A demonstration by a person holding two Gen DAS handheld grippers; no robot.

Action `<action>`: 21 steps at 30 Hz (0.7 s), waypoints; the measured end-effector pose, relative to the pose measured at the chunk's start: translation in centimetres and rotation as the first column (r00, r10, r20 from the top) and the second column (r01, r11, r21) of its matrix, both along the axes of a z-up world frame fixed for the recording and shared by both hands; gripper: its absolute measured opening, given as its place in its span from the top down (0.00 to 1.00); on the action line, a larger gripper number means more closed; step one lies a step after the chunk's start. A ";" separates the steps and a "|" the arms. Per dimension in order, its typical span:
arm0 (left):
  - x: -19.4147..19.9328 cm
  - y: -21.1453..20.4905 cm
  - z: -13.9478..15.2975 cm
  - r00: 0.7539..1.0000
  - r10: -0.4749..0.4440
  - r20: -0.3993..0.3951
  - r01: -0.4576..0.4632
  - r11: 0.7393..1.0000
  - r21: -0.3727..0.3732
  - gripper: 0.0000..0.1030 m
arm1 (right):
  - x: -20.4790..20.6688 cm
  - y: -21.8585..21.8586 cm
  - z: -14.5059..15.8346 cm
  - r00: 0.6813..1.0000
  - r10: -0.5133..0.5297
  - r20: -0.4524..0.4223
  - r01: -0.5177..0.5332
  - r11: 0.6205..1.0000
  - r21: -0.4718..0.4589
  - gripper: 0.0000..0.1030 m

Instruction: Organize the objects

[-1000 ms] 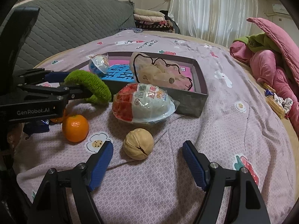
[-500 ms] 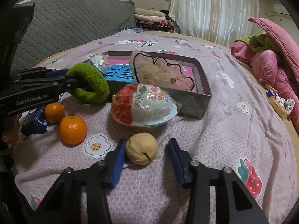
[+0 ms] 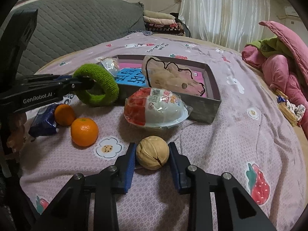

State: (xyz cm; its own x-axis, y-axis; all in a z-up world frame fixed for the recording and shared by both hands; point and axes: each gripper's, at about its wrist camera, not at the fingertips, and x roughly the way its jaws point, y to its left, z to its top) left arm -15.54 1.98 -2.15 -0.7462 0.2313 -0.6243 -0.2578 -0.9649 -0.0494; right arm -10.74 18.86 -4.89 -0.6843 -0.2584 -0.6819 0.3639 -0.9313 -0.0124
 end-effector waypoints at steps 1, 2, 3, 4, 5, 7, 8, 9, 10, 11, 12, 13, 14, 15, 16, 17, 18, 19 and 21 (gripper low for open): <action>0.2 -0.1 0.1 1.000 0.001 0.001 -0.001 1.000 0.009 0.87 | 0.1 0.0 0.1 1.000 0.001 -0.002 -0.001 1.000 -0.006 0.67; 0.4 -0.3 0.1 1.000 0.005 -0.001 -0.005 1.000 0.015 0.87 | 0.2 0.0 0.2 1.000 0.003 -0.006 -0.003 1.000 -0.015 0.67; 0.7 -0.4 0.2 1.000 0.007 -0.003 -0.007 1.000 0.021 0.87 | 0.3 0.1 0.4 1.000 0.005 -0.010 -0.005 1.000 -0.024 0.67; 0.9 -0.4 0.3 1.000 0.007 -0.004 -0.007 1.000 0.023 0.87 | 0.3 0.1 0.5 1.000 0.006 -0.015 -0.006 1.000 -0.029 0.67; 1.1 -0.5 0.3 1.000 0.007 -0.004 -0.007 1.000 0.027 0.87 | 0.4 0.1 0.6 1.000 0.005 -0.020 -0.006 1.000 -0.030 0.67; 1.5 -0.6 0.4 1.000 0.011 -0.005 -0.011 0.999 0.030 0.87 | 0.5 0.2 0.8 0.999 0.008 -0.031 -0.009 0.999 -0.043 0.67; 1.6 -0.6 0.5 1.000 0.012 -0.002 -0.011 0.999 0.032 0.87 | 0.6 0.2 0.9 0.999 0.009 -0.035 -0.011 0.999 -0.048 0.67; 1.7 -0.7 0.5 1.000 0.014 0.001 -0.014 0.999 0.038 0.87 | 0.6 0.3 1.0 0.999 0.012 -0.041 -0.015 0.998 -0.054 0.67; 1.8 -0.7 0.6 1.000 0.016 0.003 -0.016 0.999 0.045 0.87 | 0.7 0.3 1.1 0.999 0.017 -0.047 -0.019 0.998 -0.061 0.67; 1.9 -0.8 0.7 1.000 0.015 0.006 -0.015 0.999 0.052 0.87 | 0.7 0.3 1.3 0.998 0.019 -0.053 -0.022 0.998 -0.064 0.67; 2.0 -0.8 0.8 1.000 0.017 0.004 -0.017 0.998 0.055 0.87 | 0.8 0.3 1.4 0.998 0.021 -0.061 -0.025 0.998 -0.066 0.67; 2.2 -0.8 0.9 1.000 0.019 0.002 -0.019 0.998 0.054 0.87 | 0.9 0.3 1.5 0.997 0.022 -0.070 -0.027 0.997 -0.067 0.67; 2.3 -0.8 1.0 1.000 0.020 0.000 -0.020 0.998 0.054 0.87 | 1.0 0.3 1.7 0.997 0.023 -0.079 -0.028 0.997 -0.069 0.67; 2.5 -0.8 1.2 1.000 0.021 -0.004 -0.021 0.998 0.055 0.87 | 1.1 0.3 1.9 0.996 0.025 -0.085 -0.031 0.997 -0.073 0.67; 2.7 -0.8 1.3 1.000 0.022 -0.005 -0.021 0.998 0.055 0.87 | 1.2 0.3 2.0 0.996 0.026 -0.090 -0.033 0.997 -0.076 0.67; 2.9 -0.8 1.4 1.000 0.026 -0.008 -0.026 0.998 0.052 0.87 | 1.2 0.3 2.1 0.995 0.026 -0.095 -0.034 0.996 -0.077 0.67; 3.1 -0.8 1.6 1.000 0.029 -0.010 -0.028 0.998 0.054 0.87 | 1.3 0.2 2.3 0.994 0.028 -0.102 -0.036 0.996 -0.077 0.67; 3.3 -0.7 1.7 1.000 0.028 -0.009 -0.028 0.998 0.056 0.87 | 1.4 0.2 2.3 0.994 0.028 -0.107 -0.037 0.996 -0.076 0.67; 3.8 -0.7 2.0 0.999 0.039 -0.015 -0.038 0.998 0.052 0.87 | 1.7 0.2 2.6 0.992 0.029 -0.121 -0.038 0.997 -0.073 0.67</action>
State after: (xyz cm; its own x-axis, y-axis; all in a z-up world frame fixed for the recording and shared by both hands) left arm -11.76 1.28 -0.10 -0.7651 0.2342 -0.5998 -0.2221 -0.9703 -0.0956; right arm -9.08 19.05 -2.31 -0.7497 -0.3301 -0.5736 0.3954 -0.9184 0.0117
